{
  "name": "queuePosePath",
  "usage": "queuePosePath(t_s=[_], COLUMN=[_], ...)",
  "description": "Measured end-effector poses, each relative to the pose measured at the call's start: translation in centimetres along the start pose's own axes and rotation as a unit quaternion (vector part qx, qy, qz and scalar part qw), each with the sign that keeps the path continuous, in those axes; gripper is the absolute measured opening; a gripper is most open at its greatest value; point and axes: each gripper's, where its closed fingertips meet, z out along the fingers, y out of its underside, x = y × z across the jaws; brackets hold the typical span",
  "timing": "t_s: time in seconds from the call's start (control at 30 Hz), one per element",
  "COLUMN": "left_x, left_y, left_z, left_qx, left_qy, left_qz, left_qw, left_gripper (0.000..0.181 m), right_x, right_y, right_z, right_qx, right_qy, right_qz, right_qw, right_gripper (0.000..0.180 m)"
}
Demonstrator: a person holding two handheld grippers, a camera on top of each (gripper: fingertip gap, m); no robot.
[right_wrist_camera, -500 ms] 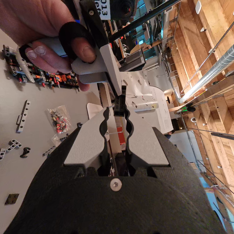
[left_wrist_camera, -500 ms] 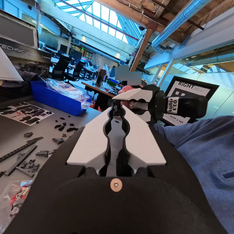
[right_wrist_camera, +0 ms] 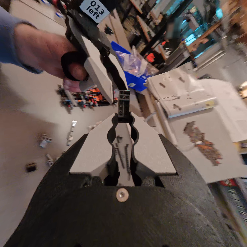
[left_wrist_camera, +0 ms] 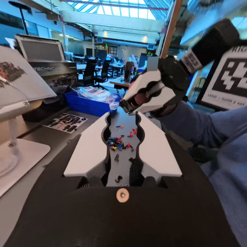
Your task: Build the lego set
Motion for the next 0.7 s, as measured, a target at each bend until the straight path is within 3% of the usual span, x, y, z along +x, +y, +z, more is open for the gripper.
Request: queuePosePath(t_s=[0.2, 0.33, 0.43, 0.57, 0.7], left_x=[0.5, 0.8, 1.0, 0.5, -0.1], left_y=[0.9, 2.1, 2.2, 1.8, 0.7], left_z=[0.3, 0.6, 0.5, 0.3, -0.2], left_qx=[-0.028, -0.047, -0.040, -0.020, 0.022], left_qy=[0.017, 0.028, 0.043, 0.036, 0.040], left_qz=[0.049, 0.062, 0.052, 0.038, -0.008], left_qw=[0.998, 0.997, 0.997, 0.998, 0.999], left_gripper=[0.034, 0.018, 0.017, 0.016, 0.016], right_x=[-2.1, -2.9, -3.2, -2.6, -1.0], right_y=[1.5, 2.1, 2.1, 1.9, 1.7], right_z=[0.5, 0.6, 0.6, 1.1, 1.5], right_qx=[0.014, 0.012, 0.015, 0.023, 0.019], right_qy=[-0.154, -0.204, -0.231, -0.206, -0.099], right_qz=[0.099, 0.125, 0.143, 0.147, 0.089], right_qw=[0.983, 0.971, 0.962, 0.967, 0.991], right_gripper=[0.013, 0.013, 0.013, 0.014, 0.033])
